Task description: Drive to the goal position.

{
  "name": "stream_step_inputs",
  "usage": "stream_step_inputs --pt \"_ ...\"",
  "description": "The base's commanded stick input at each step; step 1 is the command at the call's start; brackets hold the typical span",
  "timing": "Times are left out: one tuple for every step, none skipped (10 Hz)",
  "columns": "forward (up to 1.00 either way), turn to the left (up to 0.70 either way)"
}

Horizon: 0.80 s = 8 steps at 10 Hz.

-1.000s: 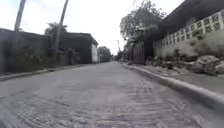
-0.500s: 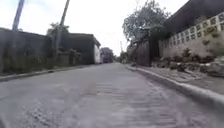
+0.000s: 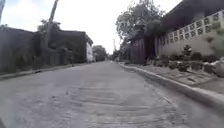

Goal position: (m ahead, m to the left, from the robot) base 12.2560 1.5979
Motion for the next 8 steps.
stream_step_inputs --pt "1.00 0.00" --pt "1.00 0.00" --pt "1.00 0.00" --pt "1.00 0.00" --pt "1.00 0.00" --pt "1.00 0.00" --pt "1.00 0.00" --pt "1.00 0.00"
